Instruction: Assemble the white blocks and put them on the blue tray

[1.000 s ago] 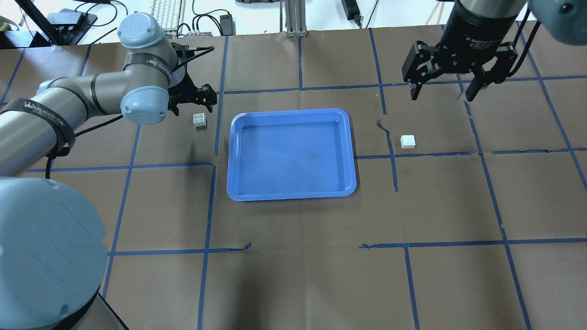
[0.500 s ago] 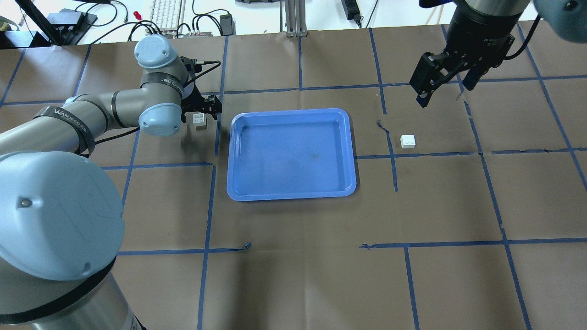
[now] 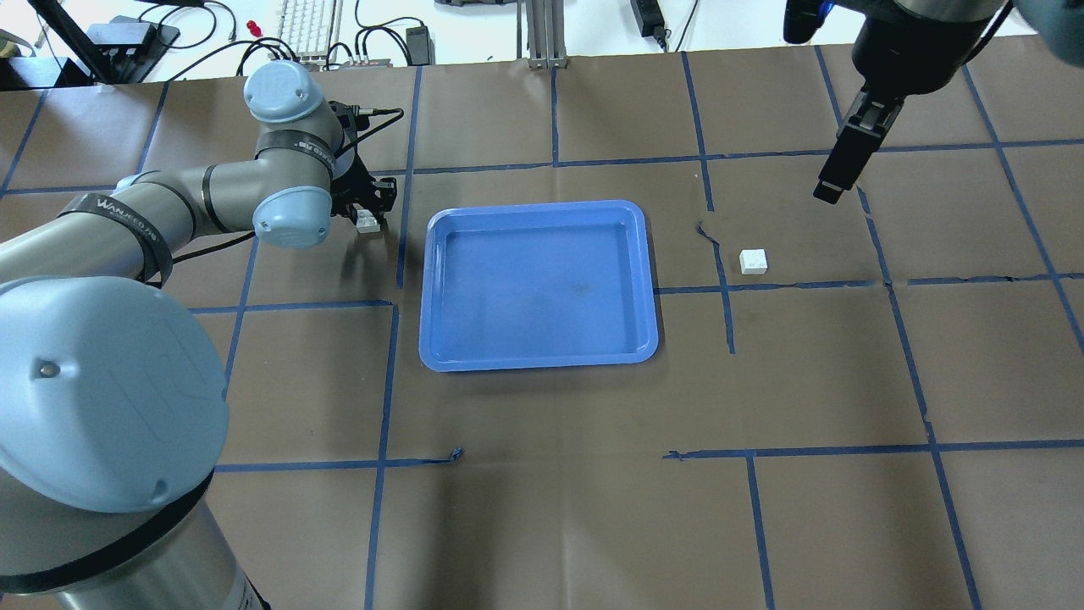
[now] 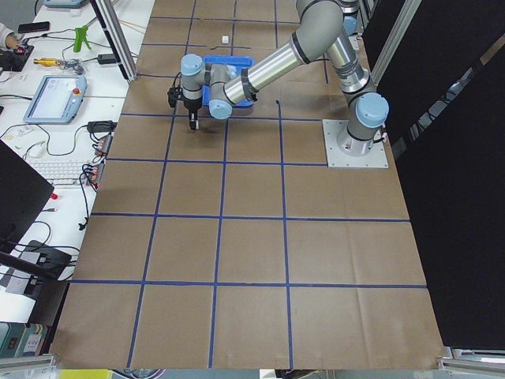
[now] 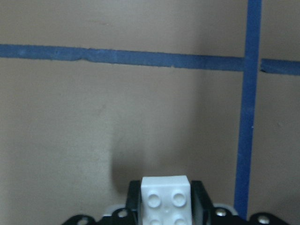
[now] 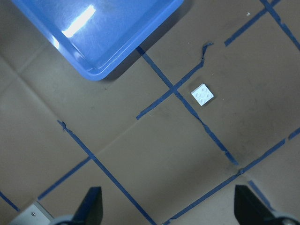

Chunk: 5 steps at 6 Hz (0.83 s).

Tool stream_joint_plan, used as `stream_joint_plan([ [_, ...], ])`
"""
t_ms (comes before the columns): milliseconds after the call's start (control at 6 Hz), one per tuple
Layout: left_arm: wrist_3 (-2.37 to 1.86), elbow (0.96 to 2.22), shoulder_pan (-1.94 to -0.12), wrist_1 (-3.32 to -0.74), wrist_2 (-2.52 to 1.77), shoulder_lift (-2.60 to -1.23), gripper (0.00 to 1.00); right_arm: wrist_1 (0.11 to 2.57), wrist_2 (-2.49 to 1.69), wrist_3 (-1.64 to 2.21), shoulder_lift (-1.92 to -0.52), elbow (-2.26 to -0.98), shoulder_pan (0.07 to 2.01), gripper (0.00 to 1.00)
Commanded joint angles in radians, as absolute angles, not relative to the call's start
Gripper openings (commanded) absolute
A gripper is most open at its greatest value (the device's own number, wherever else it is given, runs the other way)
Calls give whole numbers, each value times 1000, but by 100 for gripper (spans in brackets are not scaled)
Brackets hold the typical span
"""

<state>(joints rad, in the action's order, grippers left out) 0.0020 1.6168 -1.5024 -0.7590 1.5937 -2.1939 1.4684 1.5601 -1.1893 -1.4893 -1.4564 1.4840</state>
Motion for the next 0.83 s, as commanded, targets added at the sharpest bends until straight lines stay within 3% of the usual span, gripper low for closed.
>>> stream_joint_plan([
  [0, 12, 1611, -1506, -819, 1595, -2134, 5, 1503, 1545, -1551, -1462, -1474, 1456, 100],
  [333, 37, 1612, -1637, -1076, 1589, -1992, 5, 1627, 1431, -1667, -1437, -1607, 1383, 100],
  [667, 262, 1635, -1783, -1069, 1585, -2002, 6, 1844, 1317, -1764, -1419, -1803, 1333, 100],
])
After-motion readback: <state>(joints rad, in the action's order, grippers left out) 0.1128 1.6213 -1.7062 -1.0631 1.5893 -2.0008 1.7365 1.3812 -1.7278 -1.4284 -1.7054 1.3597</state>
